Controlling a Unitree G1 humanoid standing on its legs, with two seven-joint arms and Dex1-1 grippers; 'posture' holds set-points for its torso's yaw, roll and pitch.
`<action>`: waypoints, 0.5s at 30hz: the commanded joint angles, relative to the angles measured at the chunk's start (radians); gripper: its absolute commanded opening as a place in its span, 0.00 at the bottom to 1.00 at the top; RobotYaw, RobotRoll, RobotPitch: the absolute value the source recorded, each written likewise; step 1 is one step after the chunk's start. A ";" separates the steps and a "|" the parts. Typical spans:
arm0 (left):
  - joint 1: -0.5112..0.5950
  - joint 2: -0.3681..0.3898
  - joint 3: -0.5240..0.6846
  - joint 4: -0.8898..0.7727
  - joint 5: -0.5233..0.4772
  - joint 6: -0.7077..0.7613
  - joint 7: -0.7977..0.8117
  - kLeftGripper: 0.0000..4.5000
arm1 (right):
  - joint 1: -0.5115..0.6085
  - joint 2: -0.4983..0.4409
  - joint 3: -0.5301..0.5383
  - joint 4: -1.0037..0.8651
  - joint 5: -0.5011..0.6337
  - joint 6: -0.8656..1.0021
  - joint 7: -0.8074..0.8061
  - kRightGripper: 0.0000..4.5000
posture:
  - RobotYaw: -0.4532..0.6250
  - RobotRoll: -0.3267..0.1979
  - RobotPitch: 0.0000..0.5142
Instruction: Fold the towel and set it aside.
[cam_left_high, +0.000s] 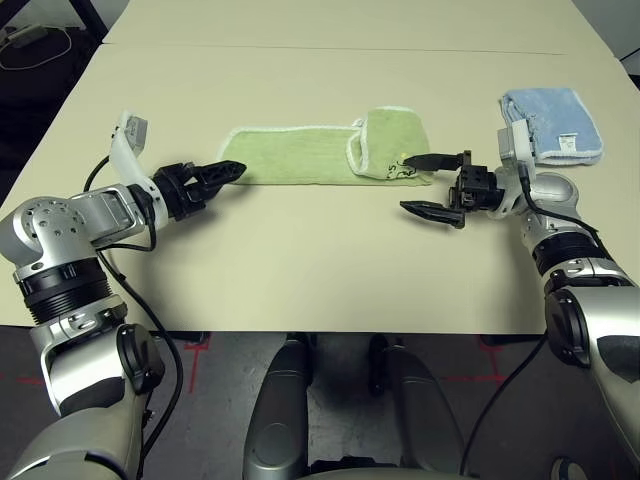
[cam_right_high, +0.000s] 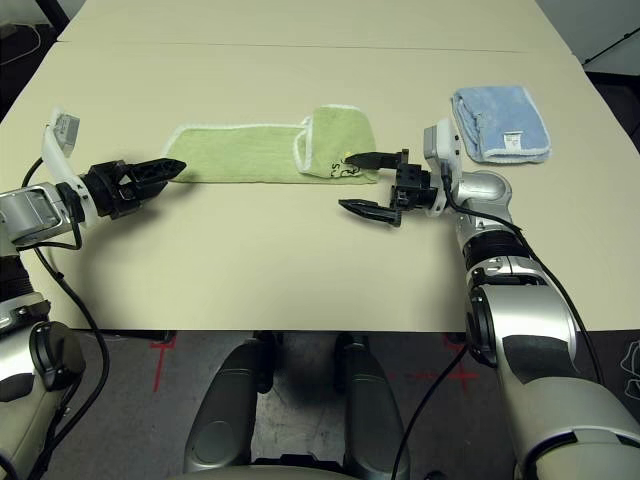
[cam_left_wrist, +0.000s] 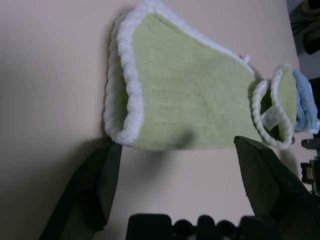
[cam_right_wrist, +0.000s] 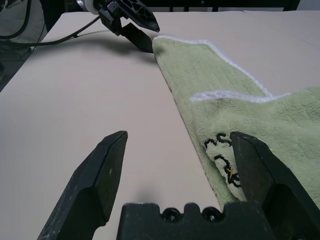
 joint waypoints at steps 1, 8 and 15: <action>-0.004 -0.015 -0.004 0.056 0.036 -0.053 0.046 1.00 | 0.017 -0.011 -0.009 -0.013 -0.004 0.001 0.010 0.99 | 0.50 0.62 0.49; -0.010 -0.008 -0.024 0.079 0.044 -0.110 0.058 0.81 | 0.014 -0.008 -0.008 -0.013 -0.007 0.001 0.002 1.00 | 0.50 0.62 0.49; -0.005 0.015 -0.041 0.080 0.038 -0.108 0.054 0.21 | 0.009 -0.004 -0.007 -0.010 -0.009 0.001 -0.001 1.00 | 0.51 0.62 0.48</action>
